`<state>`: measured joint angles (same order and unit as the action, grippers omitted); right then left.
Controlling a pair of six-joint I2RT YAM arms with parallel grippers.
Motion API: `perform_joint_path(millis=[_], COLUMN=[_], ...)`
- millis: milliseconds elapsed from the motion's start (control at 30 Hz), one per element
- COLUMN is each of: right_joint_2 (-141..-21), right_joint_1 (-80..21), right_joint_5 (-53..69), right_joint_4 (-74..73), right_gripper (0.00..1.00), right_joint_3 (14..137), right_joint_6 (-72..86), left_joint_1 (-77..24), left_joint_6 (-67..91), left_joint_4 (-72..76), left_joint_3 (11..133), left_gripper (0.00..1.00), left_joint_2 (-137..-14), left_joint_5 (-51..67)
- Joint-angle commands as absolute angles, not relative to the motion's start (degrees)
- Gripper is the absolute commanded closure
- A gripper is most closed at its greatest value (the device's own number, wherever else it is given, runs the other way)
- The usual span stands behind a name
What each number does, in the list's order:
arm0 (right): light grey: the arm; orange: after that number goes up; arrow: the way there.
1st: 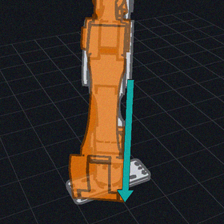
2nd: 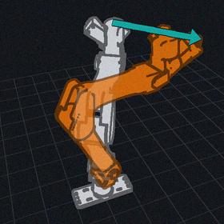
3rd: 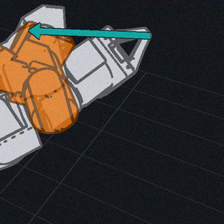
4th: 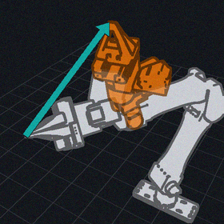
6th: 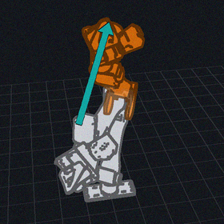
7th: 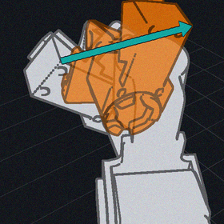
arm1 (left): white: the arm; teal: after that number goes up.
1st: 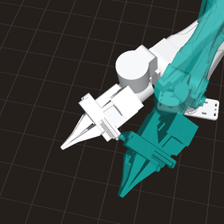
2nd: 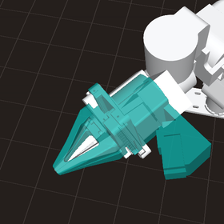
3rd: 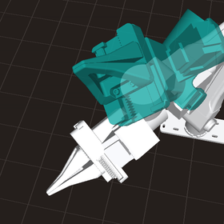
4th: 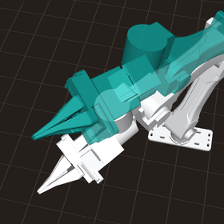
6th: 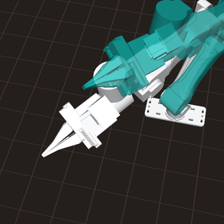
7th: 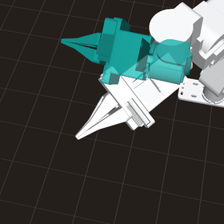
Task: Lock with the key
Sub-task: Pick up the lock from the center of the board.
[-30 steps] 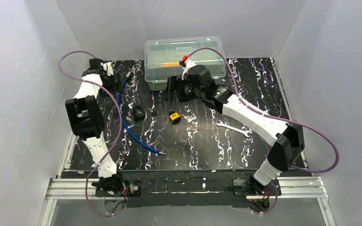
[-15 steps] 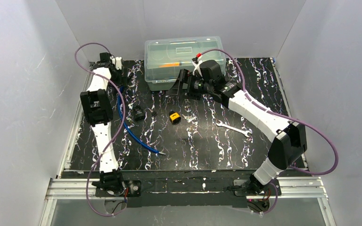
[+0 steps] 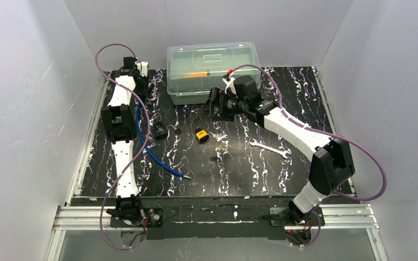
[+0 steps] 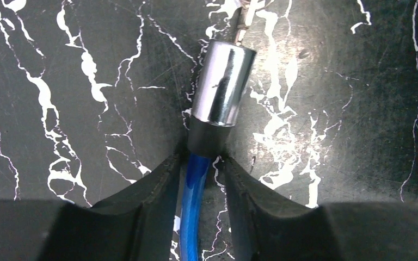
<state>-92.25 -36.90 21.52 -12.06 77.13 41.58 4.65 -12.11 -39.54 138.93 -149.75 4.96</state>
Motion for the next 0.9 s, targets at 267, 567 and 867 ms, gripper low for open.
perform_joint_path(millis=[267, 567, 867], right_joint_2=[-88.6, -86.4, -83.6], right_joint_1=[-36.6, -36.5, -35.3], right_joint_5=[21.5, 24.4, 31.4], right_joint_4=[-12.7, -11.3, -10.4], right_gripper=[0.02, 0.02, 0.02], right_joint_3=[77.2, 77.6, 77.4], right_joint_6=[23.6, 21.7, 13.3], left_joint_1=[6.3, 7.8, 9.0], left_joint_6=[-13.0, -13.3, -10.3], left_joint_4=[-43.9, -39.2, -38.9], left_joint_3=[139.8, 128.8, 115.7], left_gripper=[1.00, 1.00, 1.00], left_joint_2=[-149.1, -133.4, -113.3], left_joint_5=[1.2, 3.8, 11.1])
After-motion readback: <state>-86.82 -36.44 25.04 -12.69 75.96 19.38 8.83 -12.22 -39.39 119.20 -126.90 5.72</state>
